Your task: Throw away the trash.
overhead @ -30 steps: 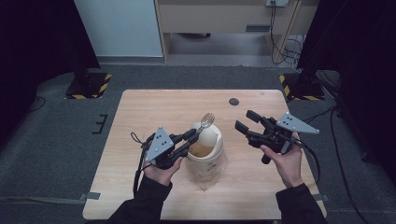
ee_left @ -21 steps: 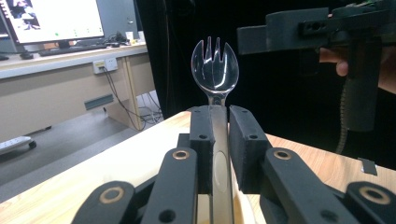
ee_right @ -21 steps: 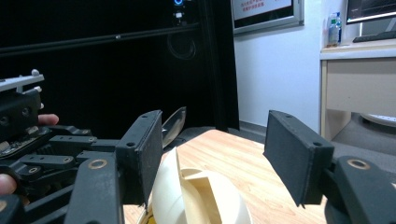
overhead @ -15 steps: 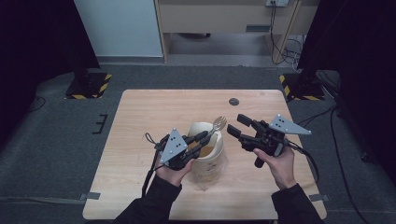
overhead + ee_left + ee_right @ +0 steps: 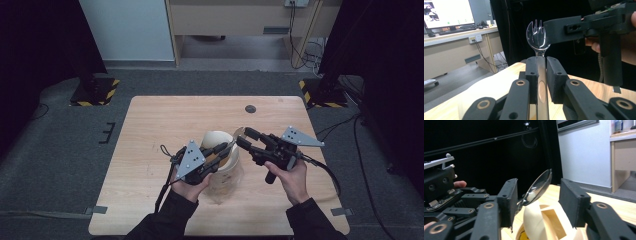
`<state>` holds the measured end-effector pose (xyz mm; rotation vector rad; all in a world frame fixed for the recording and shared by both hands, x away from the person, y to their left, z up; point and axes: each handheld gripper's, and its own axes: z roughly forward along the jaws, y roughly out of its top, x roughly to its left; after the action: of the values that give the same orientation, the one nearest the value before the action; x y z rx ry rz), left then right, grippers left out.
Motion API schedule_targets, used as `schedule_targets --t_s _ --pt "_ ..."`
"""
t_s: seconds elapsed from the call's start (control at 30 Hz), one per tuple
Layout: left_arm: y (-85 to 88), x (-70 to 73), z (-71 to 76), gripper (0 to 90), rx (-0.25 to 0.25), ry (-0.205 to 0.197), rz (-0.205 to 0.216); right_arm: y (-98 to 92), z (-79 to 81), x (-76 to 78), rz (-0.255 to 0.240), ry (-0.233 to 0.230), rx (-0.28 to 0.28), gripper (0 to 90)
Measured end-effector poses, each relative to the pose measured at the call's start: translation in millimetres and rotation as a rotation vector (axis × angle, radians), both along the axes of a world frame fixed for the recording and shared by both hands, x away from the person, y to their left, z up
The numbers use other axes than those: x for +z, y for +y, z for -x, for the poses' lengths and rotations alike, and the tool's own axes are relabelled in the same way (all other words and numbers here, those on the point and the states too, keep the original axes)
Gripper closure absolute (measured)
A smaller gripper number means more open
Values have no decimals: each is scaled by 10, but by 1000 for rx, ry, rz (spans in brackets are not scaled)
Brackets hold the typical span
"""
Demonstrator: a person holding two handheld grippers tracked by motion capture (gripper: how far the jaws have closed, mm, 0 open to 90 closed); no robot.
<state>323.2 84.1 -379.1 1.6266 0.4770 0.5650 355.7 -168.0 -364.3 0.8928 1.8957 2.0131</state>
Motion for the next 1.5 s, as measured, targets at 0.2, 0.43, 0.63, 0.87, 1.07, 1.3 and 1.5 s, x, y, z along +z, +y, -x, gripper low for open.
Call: schedule_targets --t_s 0.2,0.43,0.63,0.87,1.07,1.3,1.5 --pt "-32 -3 33 795 -13 -1 1 31 14 -25 -13 22 15 679" --pt "-42 -21 47 799 -23 18 4 21 46 5 -67 41 63 826" --pt "71 19 123 761 -18 28 10 -16 60 31 -68 26 72 841" --pt "646 -64 176 691 99 102 -20 -74 74 76 -72 -16 47 841" --pt "1203 -388 152 605 236 227 -71 -62 63 72 -62 -44 33 841" --pt "1640 -830 -17 427 373 413 -142 -2 73 127 -20 -93 25 841" --pt "1718 -972 -116 333 396 465 -188 122 81 141 13 -122 37 841"
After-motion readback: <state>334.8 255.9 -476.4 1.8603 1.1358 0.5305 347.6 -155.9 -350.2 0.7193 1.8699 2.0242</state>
